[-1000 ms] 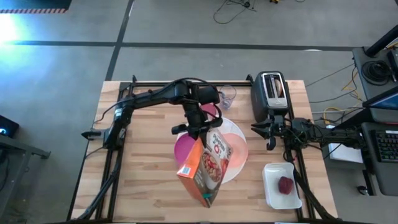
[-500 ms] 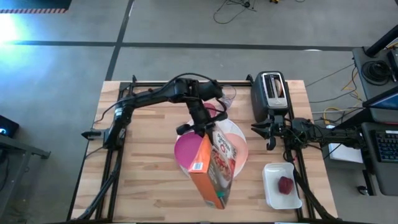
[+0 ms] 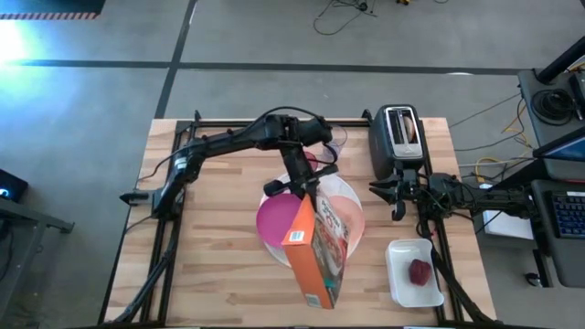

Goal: Arrange a breakfast setting
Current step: Pour the cereal into the orange bowl

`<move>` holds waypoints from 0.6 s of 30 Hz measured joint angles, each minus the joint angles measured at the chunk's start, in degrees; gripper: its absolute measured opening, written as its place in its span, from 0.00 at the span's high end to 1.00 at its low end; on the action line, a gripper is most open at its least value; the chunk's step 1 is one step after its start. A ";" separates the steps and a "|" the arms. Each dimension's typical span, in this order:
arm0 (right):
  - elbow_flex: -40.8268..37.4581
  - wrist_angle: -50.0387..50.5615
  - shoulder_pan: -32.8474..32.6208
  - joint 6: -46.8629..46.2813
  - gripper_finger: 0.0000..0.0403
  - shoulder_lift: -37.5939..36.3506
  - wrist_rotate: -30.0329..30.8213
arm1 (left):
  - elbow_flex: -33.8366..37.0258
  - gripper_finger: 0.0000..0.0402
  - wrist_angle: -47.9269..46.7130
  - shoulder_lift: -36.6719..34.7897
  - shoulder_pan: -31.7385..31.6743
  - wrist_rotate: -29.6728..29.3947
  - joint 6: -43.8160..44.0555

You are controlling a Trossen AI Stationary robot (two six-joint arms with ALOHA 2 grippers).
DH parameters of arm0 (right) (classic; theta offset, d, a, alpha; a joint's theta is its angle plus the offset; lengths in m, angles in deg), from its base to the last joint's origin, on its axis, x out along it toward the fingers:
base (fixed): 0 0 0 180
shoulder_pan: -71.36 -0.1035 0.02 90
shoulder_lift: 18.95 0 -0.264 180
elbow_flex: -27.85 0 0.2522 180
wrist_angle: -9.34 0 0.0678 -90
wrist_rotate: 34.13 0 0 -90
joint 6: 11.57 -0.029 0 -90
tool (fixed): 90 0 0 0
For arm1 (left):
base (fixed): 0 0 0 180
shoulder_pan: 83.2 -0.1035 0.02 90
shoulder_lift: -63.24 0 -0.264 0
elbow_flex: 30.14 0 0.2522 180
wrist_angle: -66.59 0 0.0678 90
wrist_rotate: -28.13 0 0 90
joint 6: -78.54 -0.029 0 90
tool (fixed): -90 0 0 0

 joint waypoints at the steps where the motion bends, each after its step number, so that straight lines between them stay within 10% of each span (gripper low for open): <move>1: 0.00 0.00 0.00 0.01 0.82 0.00 -0.01 | 0.00 1.00 -0.08 -0.02 0.01 -0.07 -0.07; 18: 0.00 0.00 0.00 0.01 0.82 0.01 0.01 | 0.00 1.00 -3.73 -0.13 -0.17 -1.58 -4.44</move>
